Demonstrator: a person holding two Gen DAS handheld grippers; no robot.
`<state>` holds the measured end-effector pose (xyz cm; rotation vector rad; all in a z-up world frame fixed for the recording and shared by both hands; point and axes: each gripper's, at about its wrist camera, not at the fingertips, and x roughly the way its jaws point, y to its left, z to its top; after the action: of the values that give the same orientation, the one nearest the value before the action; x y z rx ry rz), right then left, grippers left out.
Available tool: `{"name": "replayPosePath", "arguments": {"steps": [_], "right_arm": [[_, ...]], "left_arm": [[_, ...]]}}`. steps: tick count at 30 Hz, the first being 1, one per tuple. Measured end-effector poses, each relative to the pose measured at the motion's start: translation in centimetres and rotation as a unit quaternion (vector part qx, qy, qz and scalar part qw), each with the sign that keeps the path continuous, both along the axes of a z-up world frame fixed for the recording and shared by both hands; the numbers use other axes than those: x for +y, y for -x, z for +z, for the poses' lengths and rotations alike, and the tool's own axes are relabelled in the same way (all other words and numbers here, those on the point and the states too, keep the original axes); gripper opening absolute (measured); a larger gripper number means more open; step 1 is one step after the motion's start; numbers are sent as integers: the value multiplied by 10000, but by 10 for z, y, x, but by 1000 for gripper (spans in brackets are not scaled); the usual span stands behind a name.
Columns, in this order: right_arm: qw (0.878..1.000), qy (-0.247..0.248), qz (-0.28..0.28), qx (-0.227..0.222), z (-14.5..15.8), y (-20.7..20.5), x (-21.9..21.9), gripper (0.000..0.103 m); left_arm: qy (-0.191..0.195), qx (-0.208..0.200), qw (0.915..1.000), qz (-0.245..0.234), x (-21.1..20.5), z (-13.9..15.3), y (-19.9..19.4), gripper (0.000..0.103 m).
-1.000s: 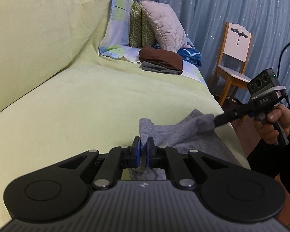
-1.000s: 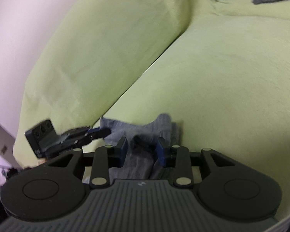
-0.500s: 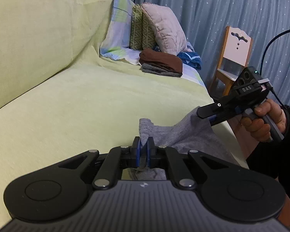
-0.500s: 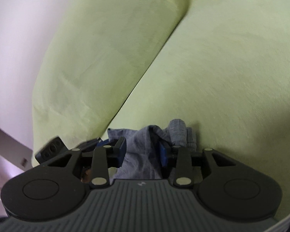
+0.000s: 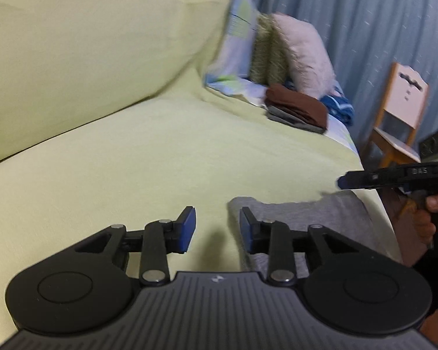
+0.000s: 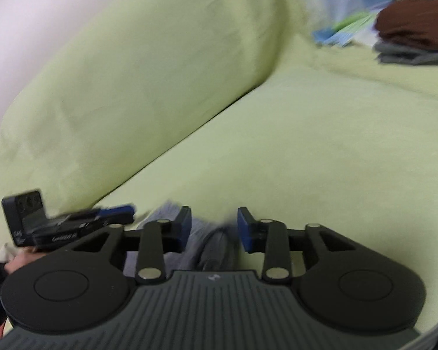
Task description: Fold clothes
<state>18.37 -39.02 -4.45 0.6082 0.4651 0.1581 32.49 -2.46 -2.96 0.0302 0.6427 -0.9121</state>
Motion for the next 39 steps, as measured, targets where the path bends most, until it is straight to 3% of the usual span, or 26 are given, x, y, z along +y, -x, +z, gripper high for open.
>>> {"name": "replayPosePath", "arguments": {"steps": [4,7,10,13,14,16,18,19,20,25,27,30,34,39], "right_arm": [[10000,-52,75,-37,9,27,0,43],[9974,-1,725,-15,15,60,22,43],[9860,724,1499,-25,20,99,72,43],[9683,1446,2037,-23,22,124,111,43],[9542,2011,2214,-63,22,134,130,43],[9393,2490,2357,-89,19,141,144,42],[9216,2963,2507,-31,13,142,160,35],[9120,3188,2581,11,10,143,168,13],[9045,3322,2670,155,4,142,175,1],[8854,3633,2893,213,2,155,192,5],[8963,3421,2810,263,5,149,185,10],[9185,3099,2445,236,20,152,170,34],[9387,2874,1870,363,32,159,149,48],[9526,2637,1436,484,42,171,132,60]], "left_arm": [[-164,105,9995,-252,23,15,41,41],[-412,177,9974,-557,36,20,81,41],[-891,-110,9909,-1004,36,19,124,41],[-1362,-486,9796,-1399,32,12,155,41],[-1536,-619,9750,-1482,31,8,162,41],[-1724,-773,9705,-1495,29,1,169,41],[-1589,-686,9749,-1401,32,0,167,36],[-1551,-617,9765,-1359,34,1,164,28],[-1519,-558,9779,-1324,36,2,162,21],[-1601,-436,9789,-1192,45,3,163,19],[-1596,-346,9814,-1007,43,4,160,21],[-1660,-90,9860,-162,41,10,165,45],[-1796,57,9825,498,36,15,183,68],[-1710,223,9771,1247,24,23,212,77]]}}
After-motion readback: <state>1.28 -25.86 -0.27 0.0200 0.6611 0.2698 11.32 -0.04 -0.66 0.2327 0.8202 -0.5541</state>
